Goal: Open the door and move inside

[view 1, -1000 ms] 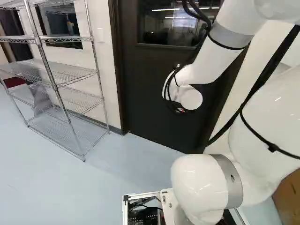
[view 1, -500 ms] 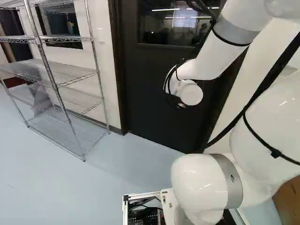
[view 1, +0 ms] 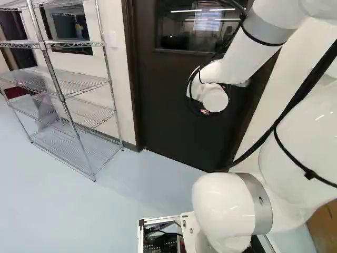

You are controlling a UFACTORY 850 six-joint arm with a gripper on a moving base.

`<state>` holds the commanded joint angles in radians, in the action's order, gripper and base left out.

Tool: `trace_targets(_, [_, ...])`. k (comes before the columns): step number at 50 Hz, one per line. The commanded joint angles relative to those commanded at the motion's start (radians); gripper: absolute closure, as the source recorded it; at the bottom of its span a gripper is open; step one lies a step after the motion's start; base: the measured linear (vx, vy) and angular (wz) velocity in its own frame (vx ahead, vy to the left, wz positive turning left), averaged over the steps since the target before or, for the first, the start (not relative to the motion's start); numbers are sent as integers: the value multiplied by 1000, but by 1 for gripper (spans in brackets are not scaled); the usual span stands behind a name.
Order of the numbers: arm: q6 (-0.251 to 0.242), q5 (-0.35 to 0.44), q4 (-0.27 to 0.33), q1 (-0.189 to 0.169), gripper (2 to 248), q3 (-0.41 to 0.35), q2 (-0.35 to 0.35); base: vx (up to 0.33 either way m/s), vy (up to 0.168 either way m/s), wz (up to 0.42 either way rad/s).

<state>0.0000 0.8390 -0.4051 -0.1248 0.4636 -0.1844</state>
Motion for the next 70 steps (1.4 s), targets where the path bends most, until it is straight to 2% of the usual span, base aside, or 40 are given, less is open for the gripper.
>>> trace_targets(13, [0, 0, 0, -12, 3, 35, 5, 0, 0, 0])
trace_targets(28, [0, 0, 10, -50, 3, 94, 32, 0, 0, 0])
trace_targets(52, [0, 0, 78, -112, 3, 221, 114, 0, 0, 0])
trace_targets(70, [0, 0, 105, -153, 3, 266, 157, 0, 0, 0])
